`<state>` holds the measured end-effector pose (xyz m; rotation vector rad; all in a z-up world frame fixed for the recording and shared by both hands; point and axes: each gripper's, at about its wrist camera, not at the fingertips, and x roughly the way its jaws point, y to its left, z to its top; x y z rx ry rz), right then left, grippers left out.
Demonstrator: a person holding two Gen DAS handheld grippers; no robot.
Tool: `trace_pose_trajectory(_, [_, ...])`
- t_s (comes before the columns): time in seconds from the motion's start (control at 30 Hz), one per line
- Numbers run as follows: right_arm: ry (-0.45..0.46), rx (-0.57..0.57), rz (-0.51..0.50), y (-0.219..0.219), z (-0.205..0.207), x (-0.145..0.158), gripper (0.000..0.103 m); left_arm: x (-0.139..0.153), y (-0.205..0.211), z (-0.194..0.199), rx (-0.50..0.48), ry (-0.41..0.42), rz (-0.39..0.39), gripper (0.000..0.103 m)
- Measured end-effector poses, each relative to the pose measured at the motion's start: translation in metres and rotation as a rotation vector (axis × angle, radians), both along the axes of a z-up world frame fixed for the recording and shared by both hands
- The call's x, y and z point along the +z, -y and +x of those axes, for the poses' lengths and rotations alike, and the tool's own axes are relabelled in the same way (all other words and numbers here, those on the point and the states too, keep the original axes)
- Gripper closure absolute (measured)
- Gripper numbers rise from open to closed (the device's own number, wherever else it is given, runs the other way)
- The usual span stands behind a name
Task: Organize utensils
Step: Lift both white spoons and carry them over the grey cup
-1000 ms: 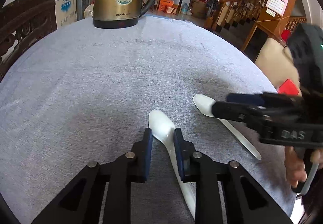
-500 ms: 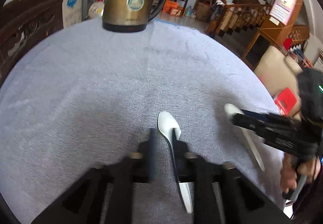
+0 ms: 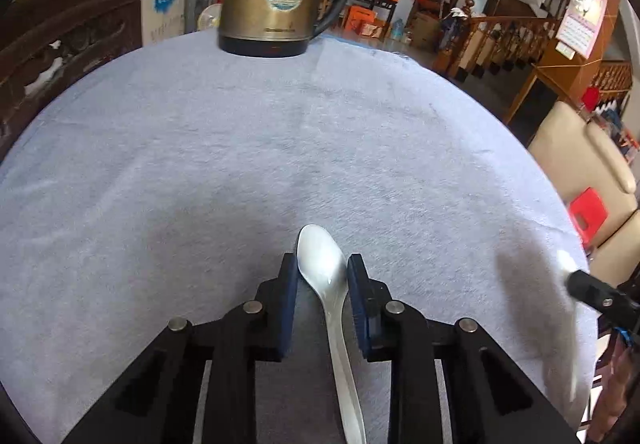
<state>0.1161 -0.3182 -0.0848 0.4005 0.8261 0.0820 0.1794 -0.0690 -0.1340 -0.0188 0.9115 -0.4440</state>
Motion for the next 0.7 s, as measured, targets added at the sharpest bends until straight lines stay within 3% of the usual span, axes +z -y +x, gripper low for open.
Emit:
trace_pose_trajectory(0.1, [0.027, -0.012, 0.014, 0.000, -0.018, 0.007, 0.074, 0.008, -0.014, -0.015, 0.015, 0.017, -0.009, 0.077])
trace_pose_trajectory(0.5, [0.175, -0.066, 0.043, -0.005, -0.090, 0.045, 0.074, 0.074, -0.094, -0.112, 0.130, 0.220, -0.053, 0.077])
trace_pose_trajectory(0.7, [0.278, -0.059, 0.078, -0.015, -0.125, 0.073, 0.074, 0.103, -0.112, -0.152, 0.173, 0.290, -0.084, 0.077])
